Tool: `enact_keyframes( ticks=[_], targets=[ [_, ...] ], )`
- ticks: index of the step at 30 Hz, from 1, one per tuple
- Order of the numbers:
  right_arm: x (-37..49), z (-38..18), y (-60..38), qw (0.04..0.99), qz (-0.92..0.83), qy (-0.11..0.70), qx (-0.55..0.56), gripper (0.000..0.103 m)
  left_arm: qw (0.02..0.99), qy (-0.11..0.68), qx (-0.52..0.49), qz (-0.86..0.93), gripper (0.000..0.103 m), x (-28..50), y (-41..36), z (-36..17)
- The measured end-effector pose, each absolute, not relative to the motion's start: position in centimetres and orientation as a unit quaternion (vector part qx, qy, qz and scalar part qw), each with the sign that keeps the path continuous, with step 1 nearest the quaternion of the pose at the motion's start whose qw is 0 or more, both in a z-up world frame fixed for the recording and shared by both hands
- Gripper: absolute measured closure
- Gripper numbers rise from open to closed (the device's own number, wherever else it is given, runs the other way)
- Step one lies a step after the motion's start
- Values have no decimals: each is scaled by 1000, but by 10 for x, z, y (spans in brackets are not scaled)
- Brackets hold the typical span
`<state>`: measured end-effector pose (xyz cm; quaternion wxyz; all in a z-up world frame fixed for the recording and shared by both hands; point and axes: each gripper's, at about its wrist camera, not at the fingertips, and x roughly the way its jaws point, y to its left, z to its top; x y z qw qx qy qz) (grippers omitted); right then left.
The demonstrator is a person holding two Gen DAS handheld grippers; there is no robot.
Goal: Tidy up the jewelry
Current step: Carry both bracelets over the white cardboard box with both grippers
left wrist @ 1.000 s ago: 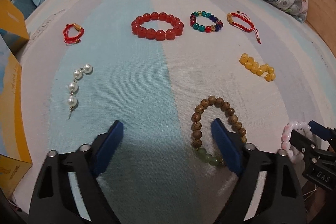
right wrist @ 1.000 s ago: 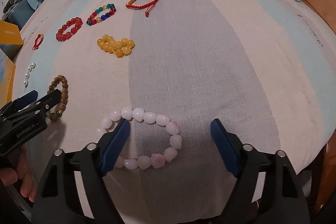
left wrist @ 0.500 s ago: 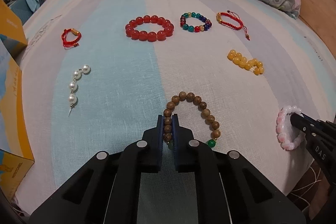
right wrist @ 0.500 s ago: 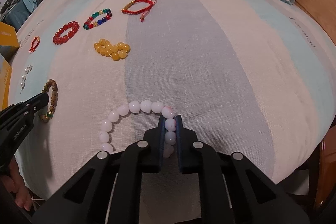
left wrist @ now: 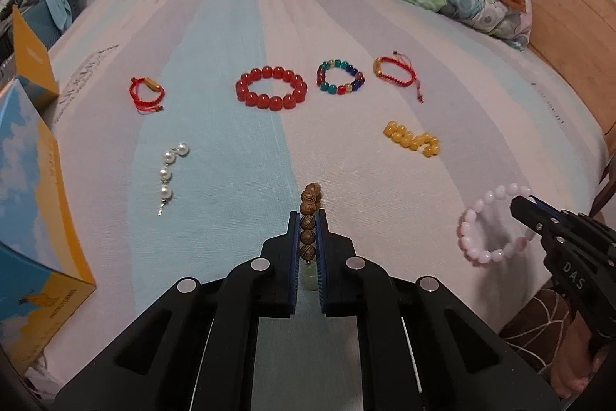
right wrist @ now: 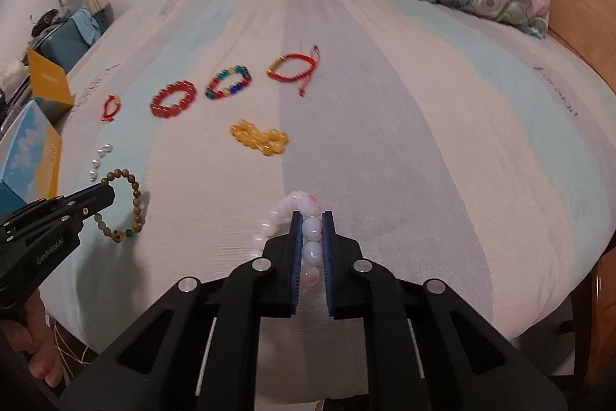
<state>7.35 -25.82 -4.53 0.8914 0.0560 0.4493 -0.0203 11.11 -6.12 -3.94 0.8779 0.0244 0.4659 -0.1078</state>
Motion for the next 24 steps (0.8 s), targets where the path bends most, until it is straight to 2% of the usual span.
enact_keyframes(
  ticks=[24],
  targets=[
    [100,22,-187,910,27,411,41,94,901,427,5,-73,96,94,11,51]
  ],
)
